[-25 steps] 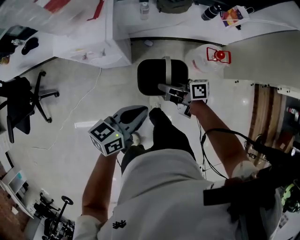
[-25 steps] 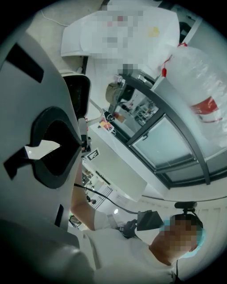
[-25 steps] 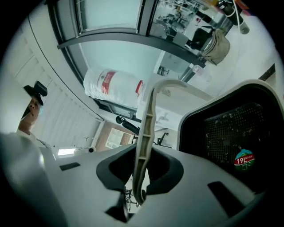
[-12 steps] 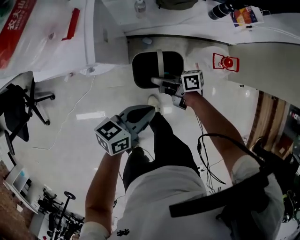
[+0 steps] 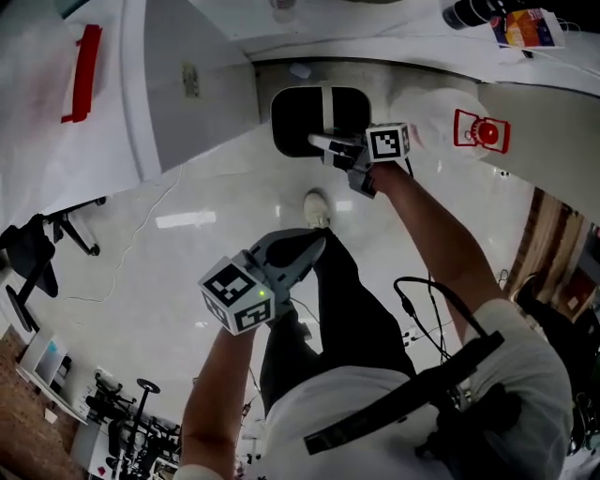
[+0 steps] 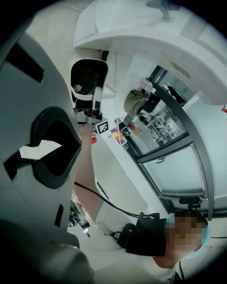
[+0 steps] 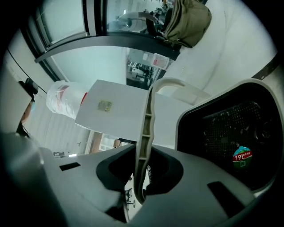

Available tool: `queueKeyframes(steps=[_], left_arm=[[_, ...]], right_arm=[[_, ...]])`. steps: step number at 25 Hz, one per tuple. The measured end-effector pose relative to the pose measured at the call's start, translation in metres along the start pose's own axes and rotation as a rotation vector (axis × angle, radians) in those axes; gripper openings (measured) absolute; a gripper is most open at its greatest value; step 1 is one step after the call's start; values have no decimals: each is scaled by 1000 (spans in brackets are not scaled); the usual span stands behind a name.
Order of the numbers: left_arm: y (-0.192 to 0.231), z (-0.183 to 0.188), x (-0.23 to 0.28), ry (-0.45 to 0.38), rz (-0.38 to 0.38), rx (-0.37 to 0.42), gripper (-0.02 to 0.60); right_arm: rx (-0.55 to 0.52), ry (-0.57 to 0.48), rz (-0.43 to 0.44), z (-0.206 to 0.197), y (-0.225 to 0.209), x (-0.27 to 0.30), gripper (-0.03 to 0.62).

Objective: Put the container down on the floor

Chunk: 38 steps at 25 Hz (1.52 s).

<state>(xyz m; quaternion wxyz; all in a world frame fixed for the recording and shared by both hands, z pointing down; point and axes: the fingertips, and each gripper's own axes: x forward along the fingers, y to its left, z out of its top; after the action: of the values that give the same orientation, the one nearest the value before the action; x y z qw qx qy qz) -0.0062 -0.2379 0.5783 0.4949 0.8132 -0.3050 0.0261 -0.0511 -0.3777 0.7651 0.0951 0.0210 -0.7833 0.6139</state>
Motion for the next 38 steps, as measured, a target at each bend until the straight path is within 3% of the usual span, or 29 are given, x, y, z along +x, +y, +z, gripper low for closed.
queueKeyframes(steps=[5, 17, 31, 38], left_arm=[[48, -14, 26, 34, 7, -1, 10], [68, -43, 46, 28, -3, -64, 11], [71, -49, 51, 18, -11, -76, 11], [71, -52, 51, 22, -20, -84, 10]], right_arm=[[16, 7, -2, 4, -77, 18, 43], [31, -1, 0, -3, -151, 34, 43], [59, 4, 65, -6, -157, 38, 43], [28, 23, 39, -6, -161, 38, 44]])
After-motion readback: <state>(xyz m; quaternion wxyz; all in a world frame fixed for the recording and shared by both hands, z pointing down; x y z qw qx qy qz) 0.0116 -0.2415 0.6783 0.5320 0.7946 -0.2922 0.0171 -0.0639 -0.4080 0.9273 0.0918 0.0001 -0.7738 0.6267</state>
